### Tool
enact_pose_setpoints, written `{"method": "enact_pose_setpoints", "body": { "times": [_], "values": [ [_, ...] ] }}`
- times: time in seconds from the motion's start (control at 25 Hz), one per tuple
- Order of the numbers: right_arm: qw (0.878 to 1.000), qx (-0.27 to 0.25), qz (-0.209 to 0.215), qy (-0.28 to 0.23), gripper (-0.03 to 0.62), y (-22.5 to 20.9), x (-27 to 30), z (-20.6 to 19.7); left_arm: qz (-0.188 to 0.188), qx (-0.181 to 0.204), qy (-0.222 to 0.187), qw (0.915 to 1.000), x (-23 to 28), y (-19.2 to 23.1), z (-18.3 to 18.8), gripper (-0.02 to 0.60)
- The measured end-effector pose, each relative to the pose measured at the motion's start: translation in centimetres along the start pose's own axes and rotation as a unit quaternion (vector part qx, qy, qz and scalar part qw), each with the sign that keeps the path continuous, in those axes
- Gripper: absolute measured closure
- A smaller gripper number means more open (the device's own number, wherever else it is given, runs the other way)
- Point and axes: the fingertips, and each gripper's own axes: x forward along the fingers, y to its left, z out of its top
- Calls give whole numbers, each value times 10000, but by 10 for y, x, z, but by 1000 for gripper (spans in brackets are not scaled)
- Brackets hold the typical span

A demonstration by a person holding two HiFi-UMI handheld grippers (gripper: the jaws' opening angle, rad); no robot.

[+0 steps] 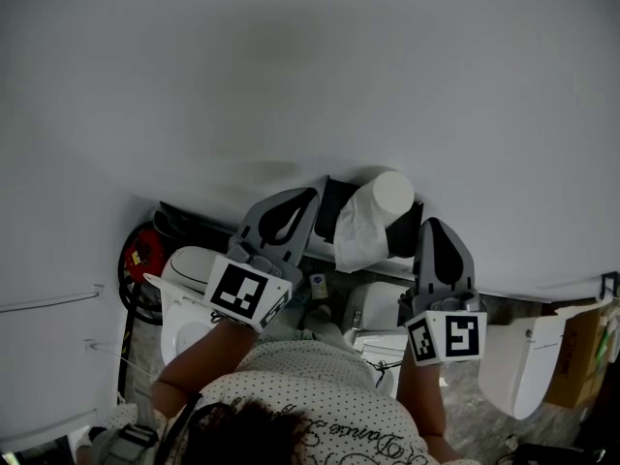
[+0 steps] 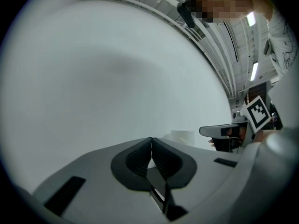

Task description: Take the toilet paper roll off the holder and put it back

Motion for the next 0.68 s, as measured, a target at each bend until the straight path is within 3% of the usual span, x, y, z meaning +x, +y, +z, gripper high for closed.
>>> {"method": "enact_pose_setpoints", "body": {
  "times": [0.68],
  "values": [
    [10000, 14, 42, 14, 582, 4, 3, -1, -15, 2, 18, 10000, -2, -2, -2, 577]
  ]
}}
